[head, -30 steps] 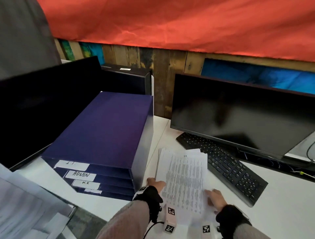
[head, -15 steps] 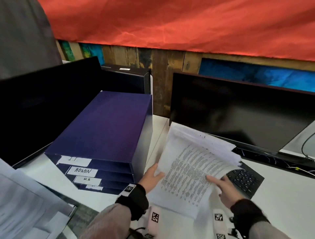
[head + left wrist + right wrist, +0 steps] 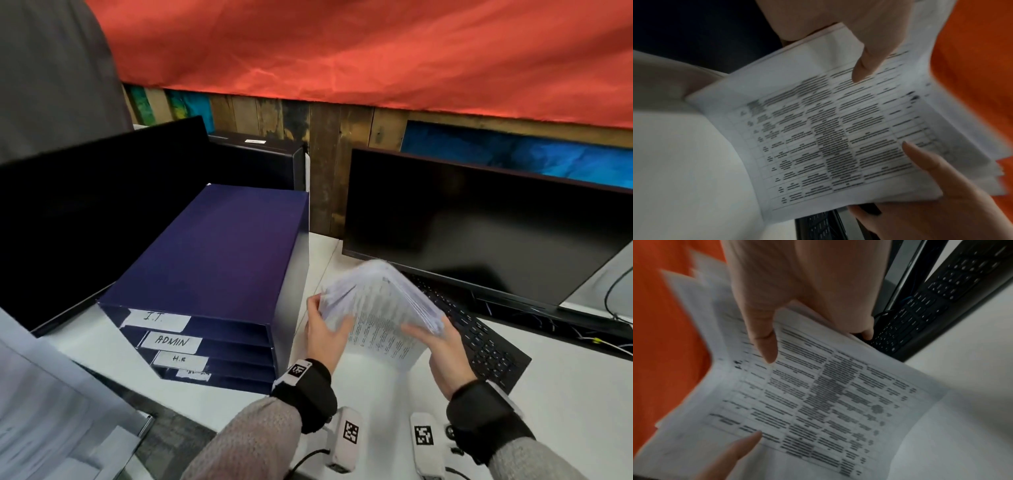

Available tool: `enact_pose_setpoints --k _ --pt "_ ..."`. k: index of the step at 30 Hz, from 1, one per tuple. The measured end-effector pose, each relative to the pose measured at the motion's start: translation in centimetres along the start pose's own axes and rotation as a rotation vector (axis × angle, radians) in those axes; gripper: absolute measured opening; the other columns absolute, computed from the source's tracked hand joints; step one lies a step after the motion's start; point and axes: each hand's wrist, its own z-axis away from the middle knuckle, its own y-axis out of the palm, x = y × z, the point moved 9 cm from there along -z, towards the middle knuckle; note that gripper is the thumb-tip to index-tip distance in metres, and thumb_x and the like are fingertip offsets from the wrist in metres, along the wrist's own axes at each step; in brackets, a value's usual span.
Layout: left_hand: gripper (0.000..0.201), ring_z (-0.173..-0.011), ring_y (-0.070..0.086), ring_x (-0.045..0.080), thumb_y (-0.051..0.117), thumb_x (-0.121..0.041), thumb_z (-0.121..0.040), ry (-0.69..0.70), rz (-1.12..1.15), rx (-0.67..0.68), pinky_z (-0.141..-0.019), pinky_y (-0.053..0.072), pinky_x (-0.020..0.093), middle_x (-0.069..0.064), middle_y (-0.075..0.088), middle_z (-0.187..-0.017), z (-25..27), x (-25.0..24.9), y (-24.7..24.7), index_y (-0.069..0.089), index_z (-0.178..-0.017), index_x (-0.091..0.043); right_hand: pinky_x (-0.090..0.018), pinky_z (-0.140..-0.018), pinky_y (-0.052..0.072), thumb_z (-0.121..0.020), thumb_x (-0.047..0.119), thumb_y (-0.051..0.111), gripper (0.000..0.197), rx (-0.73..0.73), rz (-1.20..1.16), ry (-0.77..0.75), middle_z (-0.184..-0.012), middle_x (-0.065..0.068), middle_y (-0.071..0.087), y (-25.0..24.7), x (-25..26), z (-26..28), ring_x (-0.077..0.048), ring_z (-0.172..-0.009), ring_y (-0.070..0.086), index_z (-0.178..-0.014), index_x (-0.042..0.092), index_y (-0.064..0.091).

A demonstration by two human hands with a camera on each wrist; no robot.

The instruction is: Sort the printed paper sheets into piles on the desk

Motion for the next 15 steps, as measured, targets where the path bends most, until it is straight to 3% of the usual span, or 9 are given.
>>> enact_pose_setpoints --k 1,3,5,7,10,11,15 --pt "0.048 -0.101 0.057 0.014 0.069 -0.012 -0.083 -0.006 0.018 -0.01 -0.083 0.046 0.013 -0.001 0.058 -0.117 -0.1 0.3 -0.3 0.04 -0.122 -0.017 -0.026 -0.085 0.052 -0.071 0.002 0.074 0.039 -0.021 0.013 -0.01 -0.102 0.004 0.072 -0.3 -0.1 0.0 -0.012 -0.099 0.067 -0.108 0.008 0.061" --pt "0.045 -0.093 0.058 0.014 0.066 -0.007 -0.084 -0.015 0.053 -0.021 -0.068 0.043 0.004 0.001 0.06 -0.108 -0.3 0.4 -0.6 0.04 -0.12 -0.013 -0.035 -0.092 0.051 -0.074 0.004 0.073 0.041 -0.079 0.052 -0.024 -0.108 -0.006 0.07 -0.8 -0.4 -0.3 -0.017 -0.101 0.066 -0.113 0.005 0.06" --pt "0.042 -0.095 0.054 0.016 0.061 -0.008 -0.087 -0.014 0.049 -0.015 -0.073 0.042 0.013 0.002 0.056 -0.107 -0.4 -0.1 -0.3 0.038 -0.122 -0.012 -0.043 -0.096 0.048 -0.072 0.013 0.073 0.042 -0.128 0.063 -0.028 -0.11 -0.011 0.068 -0.8 -0.5 -0.7 -0.025 -0.105 0.064 -0.112 0.004 0.061" --pt "0.04 -0.099 0.052 0.014 0.058 -0.012 -0.089 -0.008 0.048 -0.023 -0.08 0.04 0.019 0.003 0.055 -0.116 -0.5 -0.5 -0.1 0.038 -0.124 -0.016 -0.04 -0.091 0.049 -0.077 0.005 0.068 0.033 -0.158 0.013 0.004 -0.106 -0.01 0.069 -0.6 -0.7 -1.0 -0.028 -0.103 0.064 -0.109 0.0 0.061" --pt "0.035 -0.093 0.054 0.005 0.056 -0.015 -0.091 0.023 0.047 -0.051 -0.066 0.039 0.007 0.003 0.057 -0.116 -0.8 -1.4 -0.6 0.039 -0.122 -0.018 -0.038 -0.084 0.048 -0.083 -0.001 0.057 0.025 -0.188 -0.031 0.016 -0.102 -0.012 0.067 -0.8 -0.5 -1.1 -0.024 -0.093 0.065 -0.108 -0.003 0.061" --pt "0.034 -0.096 0.055 0.009 0.055 -0.016 -0.092 0.027 0.053 -0.052 -0.067 0.039 0.009 0.004 0.057 -0.117 -0.9 -1.5 -0.7 0.039 -0.122 -0.018 -0.037 -0.082 0.046 -0.085 0.0 0.055 0.025 -0.214 -0.033 0.008 -0.102 -0.011 0.066 -1.1 -0.4 -1.1 -0.022 -0.091 0.064 -0.109 -0.003 0.06" --pt "0.038 -0.126 0.039 0.018 0.041 -0.024 -0.099 0.016 -0.034 0.019 -0.098 0.031 0.027 0.0 0.041 -0.139 -0.7 -2.1 0.4 0.034 -0.136 -0.02 -0.035 -0.087 0.047 -0.093 0.008 0.049 0.022 -0.2 0.052 -0.056 -0.103 -0.001 0.06 0.0 0.4 -1.3 -0.016 -0.096 0.059 -0.114 0.004 0.055"
